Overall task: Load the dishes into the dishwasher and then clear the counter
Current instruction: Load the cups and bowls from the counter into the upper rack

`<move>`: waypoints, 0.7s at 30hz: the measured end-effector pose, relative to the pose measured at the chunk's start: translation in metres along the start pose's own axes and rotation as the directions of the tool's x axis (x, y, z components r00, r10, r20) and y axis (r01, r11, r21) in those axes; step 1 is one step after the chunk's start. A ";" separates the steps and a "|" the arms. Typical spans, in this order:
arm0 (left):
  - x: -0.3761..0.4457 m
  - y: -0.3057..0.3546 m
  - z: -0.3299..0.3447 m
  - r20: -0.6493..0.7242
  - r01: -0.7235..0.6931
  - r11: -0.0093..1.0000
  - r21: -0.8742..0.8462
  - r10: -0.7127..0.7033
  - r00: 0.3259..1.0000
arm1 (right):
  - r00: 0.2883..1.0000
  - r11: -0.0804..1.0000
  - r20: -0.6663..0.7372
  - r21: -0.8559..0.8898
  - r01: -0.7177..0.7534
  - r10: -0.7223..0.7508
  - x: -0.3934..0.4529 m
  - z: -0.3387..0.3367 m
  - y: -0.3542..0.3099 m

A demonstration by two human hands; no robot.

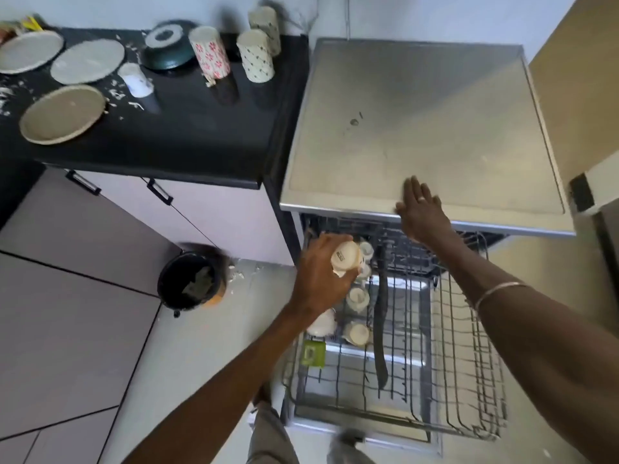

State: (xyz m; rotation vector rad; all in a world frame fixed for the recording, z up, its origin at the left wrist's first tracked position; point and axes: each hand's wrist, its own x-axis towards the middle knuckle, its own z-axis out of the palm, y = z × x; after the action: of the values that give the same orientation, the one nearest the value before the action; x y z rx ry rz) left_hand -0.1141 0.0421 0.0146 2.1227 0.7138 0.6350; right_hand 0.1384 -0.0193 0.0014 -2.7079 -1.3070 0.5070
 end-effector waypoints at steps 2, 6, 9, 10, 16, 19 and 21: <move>-0.031 -0.009 0.030 0.042 0.071 0.997 -0.007 -0.070 0.997 | 1.000 1.000 -0.009 0.013 0.024 -0.024 0.000 0.005 0.004; -0.088 -0.035 0.079 0.126 0.181 0.982 0.059 -0.187 0.974 | 0.997 0.999 -0.069 0.032 0.038 -0.036 -0.001 0.015 0.014; -0.132 -0.058 0.106 0.182 0.272 0.955 0.120 -0.291 0.939 | 0.996 0.998 -0.071 0.027 0.052 -0.050 -0.002 0.020 0.017; -0.146 -0.066 0.114 0.196 0.316 0.939 0.136 -0.338 0.921 | 0.996 0.998 -0.071 0.015 0.058 -0.057 -0.003 0.021 0.019; -0.189 -0.098 0.148 0.239 0.412 0.897 0.161 -0.441 0.865 | 0.996 0.998 -0.070 -0.022 0.057 -0.058 -0.004 0.026 0.020; -0.192 -0.108 0.162 0.251 0.395 0.899 0.189 -0.433 0.866 | 0.995 0.998 -0.086 -0.039 0.052 -0.055 -0.003 0.029 0.022; -0.191 -0.114 0.169 0.264 0.352 0.908 0.229 -0.406 0.875 | 0.993 0.997 -0.099 -0.046 0.054 -0.058 -0.003 0.031 0.023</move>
State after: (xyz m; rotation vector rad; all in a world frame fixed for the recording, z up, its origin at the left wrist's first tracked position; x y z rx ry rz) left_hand -0.1735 -0.1139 -0.2098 2.0864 1.0029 0.0244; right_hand 0.1428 -0.0379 -0.0321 -2.6834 -1.3790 0.3370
